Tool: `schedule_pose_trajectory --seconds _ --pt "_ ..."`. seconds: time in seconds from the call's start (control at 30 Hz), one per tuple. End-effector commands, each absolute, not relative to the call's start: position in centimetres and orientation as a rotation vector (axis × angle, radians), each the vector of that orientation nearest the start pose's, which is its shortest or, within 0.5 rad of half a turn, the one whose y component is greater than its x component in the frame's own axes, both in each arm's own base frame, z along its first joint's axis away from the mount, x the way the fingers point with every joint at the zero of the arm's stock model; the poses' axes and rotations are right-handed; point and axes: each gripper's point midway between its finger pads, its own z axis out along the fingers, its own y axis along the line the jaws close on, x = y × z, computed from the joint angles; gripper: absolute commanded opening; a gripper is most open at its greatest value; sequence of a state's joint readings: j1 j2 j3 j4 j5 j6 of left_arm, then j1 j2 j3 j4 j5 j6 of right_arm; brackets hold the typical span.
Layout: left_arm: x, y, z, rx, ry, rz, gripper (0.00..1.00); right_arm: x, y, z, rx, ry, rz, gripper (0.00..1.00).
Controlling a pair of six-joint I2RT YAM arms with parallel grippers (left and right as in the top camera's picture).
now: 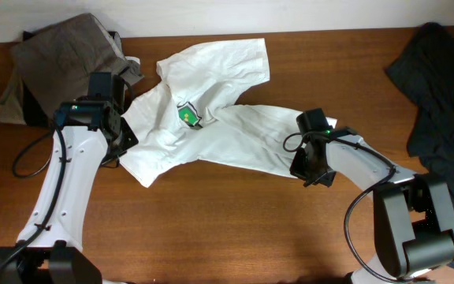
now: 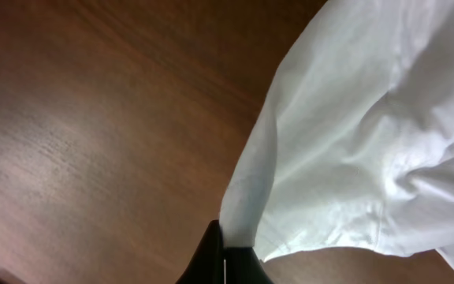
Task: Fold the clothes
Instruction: 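Lift the T-shirt with both grippers and lay it flat, spread out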
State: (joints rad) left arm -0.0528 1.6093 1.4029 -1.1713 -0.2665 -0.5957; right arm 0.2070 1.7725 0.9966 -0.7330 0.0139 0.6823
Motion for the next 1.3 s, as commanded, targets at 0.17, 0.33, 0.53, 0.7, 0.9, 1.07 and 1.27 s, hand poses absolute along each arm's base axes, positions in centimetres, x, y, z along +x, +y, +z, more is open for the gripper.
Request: schedule_pose_trajectory --seconds 0.17,0.33,0.53,0.7,0.9,1.07,1.27 --pt "30.1 2.5 24.8 -0.77 2.509 0.143 0.01 30.4 3.9 11.7 0.775 2.786 0.101 0.04" --pt "24.7 0.7 37.1 -0.632 2.139 -0.108 0.01 27.6 3.5 25.6 0.683 2.458 0.283 0.04" --pt "16.8 1.1 49.1 -0.54 1.767 -0.318 0.01 21.1 2.5 40.8 0.516 2.032 0.435 0.04" --pt "16.2 1.1 57.1 -0.457 1.509 -0.375 0.01 19.0 0.5 49.1 0.504 1.798 0.393 0.04" --pt "29.4 -1.6 56.8 -0.433 1.573 -0.327 0.01 25.1 0.3 49.2 0.561 1.845 0.312 0.04" --pt "46.9 -4.7 45.6 -0.419 1.814 -0.183 0.01 36.5 -0.8 43.3 0.671 1.964 0.07 0.04" --pt "61.1 -7.6 26.0 -0.368 2.033 -0.069 0.28 49.4 -3.8 29.6 0.791 2.15 -0.089 0.46"
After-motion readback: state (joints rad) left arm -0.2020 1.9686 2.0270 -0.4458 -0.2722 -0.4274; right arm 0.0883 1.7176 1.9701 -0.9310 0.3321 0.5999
